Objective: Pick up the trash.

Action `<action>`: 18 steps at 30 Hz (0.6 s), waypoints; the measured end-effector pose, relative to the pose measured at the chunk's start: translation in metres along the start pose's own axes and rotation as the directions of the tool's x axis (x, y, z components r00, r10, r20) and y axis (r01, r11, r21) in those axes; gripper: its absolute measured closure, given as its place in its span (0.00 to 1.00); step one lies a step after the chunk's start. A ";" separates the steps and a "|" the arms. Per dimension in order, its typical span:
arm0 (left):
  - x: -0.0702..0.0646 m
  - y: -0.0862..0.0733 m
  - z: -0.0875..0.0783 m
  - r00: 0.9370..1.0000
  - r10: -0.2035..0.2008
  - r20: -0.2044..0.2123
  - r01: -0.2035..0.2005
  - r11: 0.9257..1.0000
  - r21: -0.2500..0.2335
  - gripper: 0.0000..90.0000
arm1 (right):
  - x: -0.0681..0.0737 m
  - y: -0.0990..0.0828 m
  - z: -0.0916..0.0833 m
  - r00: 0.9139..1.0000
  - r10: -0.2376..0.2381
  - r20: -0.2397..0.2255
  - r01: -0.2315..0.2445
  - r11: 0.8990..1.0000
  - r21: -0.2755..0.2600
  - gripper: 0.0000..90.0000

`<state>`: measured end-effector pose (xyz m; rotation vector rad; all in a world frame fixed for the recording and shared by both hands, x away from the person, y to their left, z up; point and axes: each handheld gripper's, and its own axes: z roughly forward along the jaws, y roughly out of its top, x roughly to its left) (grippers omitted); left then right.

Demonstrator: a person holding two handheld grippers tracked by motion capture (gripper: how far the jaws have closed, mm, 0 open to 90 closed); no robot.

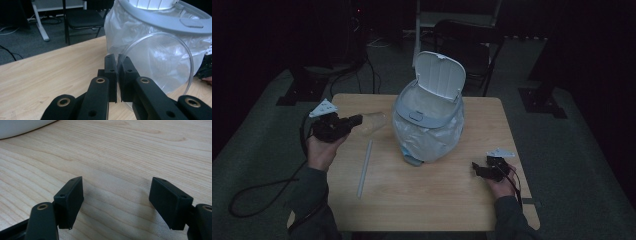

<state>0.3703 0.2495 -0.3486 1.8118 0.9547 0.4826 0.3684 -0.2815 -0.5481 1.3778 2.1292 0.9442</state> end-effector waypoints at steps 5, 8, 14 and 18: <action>-0.001 0.009 -0.001 1.000 0.014 -0.004 -0.014 1.000 -0.010 0.97 | 0.000 0.000 0.000 1.000 0.000 0.000 0.000 1.000 -0.001 0.30; -0.001 0.013 -0.001 1.000 0.021 -0.008 -0.021 1.000 -0.016 0.97 | 0.000 0.000 0.000 1.000 0.000 0.000 0.000 1.000 -0.001 0.30; -0.002 0.022 -0.003 1.000 0.028 -0.011 -0.028 0.999 -0.035 0.97 | 0.000 0.000 0.000 1.000 0.000 0.000 0.000 1.000 0.000 0.30; -0.002 0.027 -0.004 0.999 0.031 -0.013 -0.032 0.999 -0.044 0.97 | 0.000 0.000 0.000 1.000 0.000 0.000 0.000 1.000 0.000 0.30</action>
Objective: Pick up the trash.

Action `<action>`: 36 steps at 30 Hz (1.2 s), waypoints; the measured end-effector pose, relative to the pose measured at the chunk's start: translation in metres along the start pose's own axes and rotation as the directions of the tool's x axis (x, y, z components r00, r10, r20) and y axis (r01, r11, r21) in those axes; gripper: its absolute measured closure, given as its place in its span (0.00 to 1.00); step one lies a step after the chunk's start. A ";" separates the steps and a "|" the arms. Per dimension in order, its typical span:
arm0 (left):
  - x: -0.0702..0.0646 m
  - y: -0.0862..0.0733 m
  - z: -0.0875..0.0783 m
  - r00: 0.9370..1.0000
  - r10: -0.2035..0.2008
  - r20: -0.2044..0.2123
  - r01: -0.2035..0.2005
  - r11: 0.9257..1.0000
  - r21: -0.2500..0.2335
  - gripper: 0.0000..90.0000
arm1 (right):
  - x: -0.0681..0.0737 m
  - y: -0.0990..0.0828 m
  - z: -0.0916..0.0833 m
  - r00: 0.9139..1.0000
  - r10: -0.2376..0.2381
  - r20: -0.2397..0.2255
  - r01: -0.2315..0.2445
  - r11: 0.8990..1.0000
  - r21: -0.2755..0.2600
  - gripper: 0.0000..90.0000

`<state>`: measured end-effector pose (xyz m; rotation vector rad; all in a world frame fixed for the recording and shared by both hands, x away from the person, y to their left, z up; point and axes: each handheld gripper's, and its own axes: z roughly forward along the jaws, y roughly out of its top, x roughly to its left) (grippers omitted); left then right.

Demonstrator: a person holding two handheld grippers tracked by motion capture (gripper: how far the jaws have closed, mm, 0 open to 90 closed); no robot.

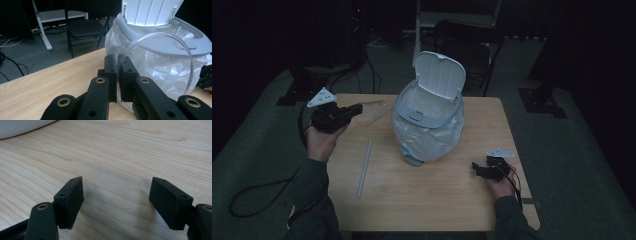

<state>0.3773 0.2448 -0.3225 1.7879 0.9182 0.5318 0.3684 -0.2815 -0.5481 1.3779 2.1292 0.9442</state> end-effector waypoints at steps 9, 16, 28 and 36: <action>-0.002 0.011 -0.001 1.000 0.007 0.000 -0.007 1.000 -0.030 0.97 | 0.000 0.000 0.000 1.000 0.000 0.000 0.000 1.000 0.000 0.30; -0.005 0.019 0.001 1.000 0.009 0.009 -0.009 0.999 -0.052 0.97 | 0.000 0.000 0.000 1.000 0.000 0.000 0.000 1.000 0.000 0.30; -0.012 0.033 0.004 0.999 0.025 0.023 -0.023 0.997 -0.078 0.97 | 0.000 0.000 0.000 1.000 0.000 0.000 0.000 1.000 0.000 0.30; -0.018 0.043 0.013 0.998 0.039 0.045 -0.036 0.996 -0.081 0.97 | 0.000 0.000 0.000 1.000 0.000 0.000 0.000 1.000 0.000 0.30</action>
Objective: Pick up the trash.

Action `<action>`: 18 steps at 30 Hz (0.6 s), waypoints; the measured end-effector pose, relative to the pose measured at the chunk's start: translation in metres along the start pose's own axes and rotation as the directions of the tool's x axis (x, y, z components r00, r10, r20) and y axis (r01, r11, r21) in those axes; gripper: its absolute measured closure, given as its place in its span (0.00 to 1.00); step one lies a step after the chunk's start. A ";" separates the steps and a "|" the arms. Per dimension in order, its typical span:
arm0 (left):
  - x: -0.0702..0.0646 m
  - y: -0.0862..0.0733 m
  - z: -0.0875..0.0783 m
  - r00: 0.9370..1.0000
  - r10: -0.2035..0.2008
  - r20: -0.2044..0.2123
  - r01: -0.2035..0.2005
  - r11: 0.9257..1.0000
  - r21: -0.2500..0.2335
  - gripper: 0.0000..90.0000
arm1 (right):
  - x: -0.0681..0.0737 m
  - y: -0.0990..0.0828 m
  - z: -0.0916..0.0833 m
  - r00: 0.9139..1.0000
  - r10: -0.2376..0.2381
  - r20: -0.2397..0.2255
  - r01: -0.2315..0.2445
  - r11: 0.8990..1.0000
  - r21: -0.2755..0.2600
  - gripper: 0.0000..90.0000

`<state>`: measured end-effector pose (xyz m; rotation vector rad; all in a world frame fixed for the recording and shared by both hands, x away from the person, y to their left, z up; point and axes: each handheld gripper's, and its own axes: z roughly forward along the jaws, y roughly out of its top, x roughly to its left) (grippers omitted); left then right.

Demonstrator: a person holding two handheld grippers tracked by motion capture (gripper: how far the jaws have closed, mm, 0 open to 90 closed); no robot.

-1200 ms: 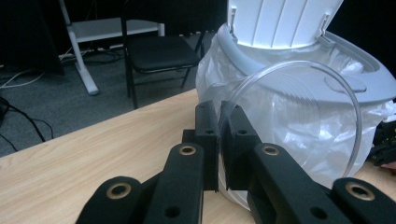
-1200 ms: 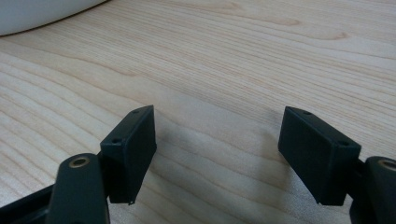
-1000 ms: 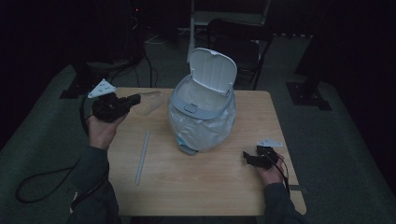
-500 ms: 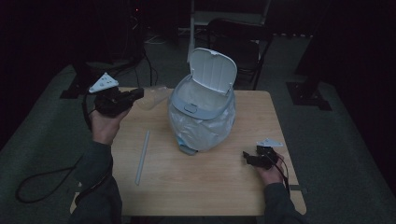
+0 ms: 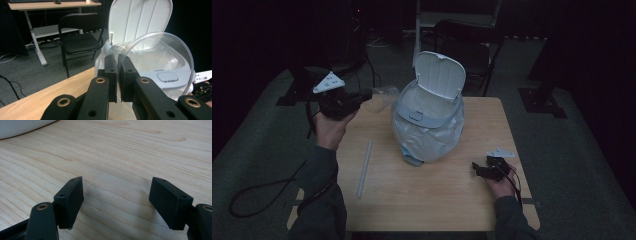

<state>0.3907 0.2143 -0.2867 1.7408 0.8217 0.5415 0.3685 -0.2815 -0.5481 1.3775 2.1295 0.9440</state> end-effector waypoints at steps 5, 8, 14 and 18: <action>-0.003 0.005 0.009 1.000 0.006 0.015 -0.006 1.000 0.007 0.97 | 0.000 0.000 0.000 1.000 0.000 0.000 0.000 1.000 0.000 0.30; -0.004 0.007 0.014 1.000 0.006 0.023 -0.006 1.000 0.009 0.97 | 0.000 0.000 0.000 1.000 0.000 0.000 0.000 1.000 0.000 0.30; -0.006 0.012 0.024 0.999 0.009 0.038 -0.010 1.000 0.019 0.97 | 0.000 0.000 0.000 1.000 0.000 0.000 0.000 1.000 0.000 0.30; -0.007 0.016 0.030 0.999 0.014 0.042 -0.015 1.000 0.026 0.97 | 0.000 0.000 0.000 1.000 0.000 0.000 0.000 1.000 0.000 0.30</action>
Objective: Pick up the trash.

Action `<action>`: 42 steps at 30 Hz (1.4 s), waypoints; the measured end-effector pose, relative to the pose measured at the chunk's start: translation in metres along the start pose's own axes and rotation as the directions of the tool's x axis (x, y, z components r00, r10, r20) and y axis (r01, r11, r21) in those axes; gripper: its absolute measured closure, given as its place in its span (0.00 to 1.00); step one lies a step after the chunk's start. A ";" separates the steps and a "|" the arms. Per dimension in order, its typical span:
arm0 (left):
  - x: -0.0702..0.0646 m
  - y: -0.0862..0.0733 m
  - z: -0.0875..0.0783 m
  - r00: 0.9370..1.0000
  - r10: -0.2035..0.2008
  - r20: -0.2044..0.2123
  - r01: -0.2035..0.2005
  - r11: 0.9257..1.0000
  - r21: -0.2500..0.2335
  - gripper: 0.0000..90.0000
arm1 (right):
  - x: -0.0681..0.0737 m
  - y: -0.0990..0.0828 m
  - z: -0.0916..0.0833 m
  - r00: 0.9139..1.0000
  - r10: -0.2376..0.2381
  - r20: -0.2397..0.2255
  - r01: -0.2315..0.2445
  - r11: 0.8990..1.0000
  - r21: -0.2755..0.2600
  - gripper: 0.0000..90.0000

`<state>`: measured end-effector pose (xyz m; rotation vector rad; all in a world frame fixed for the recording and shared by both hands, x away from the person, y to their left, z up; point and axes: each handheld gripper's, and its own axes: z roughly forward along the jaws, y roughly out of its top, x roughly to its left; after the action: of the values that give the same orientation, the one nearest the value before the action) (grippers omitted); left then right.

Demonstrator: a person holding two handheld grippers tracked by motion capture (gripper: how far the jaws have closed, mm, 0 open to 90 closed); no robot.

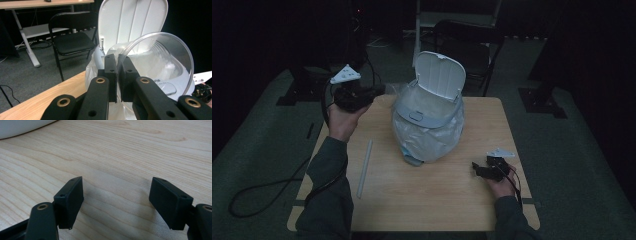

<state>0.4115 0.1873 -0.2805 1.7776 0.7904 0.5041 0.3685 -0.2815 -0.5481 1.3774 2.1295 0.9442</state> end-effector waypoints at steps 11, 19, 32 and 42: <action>-0.002 0.006 0.015 1.000 0.014 0.015 -0.014 1.000 0.022 0.97 | 0.000 0.000 0.000 1.000 -0.001 -0.001 0.001 1.000 0.000 0.29; -0.005 0.010 0.024 0.999 0.017 0.027 -0.018 0.999 0.030 0.97 | 0.000 0.000 0.000 1.000 -0.002 -0.001 0.002 1.000 0.000 0.29; -0.011 0.021 0.039 0.999 0.023 0.049 -0.025 0.999 0.030 0.97 | 0.000 0.000 0.000 1.000 -0.002 -0.001 0.002 1.000 0.000 0.29; -0.015 0.025 0.052 0.998 0.024 0.058 -0.027 0.999 0.047 0.97 | 0.000 0.000 0.000 1.000 -0.002 -0.001 0.002 1.000 0.000 0.29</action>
<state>0.4429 0.1366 -0.2739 1.8402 0.7460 0.4517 0.3688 -0.2813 -0.5481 1.3751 2.1314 0.9440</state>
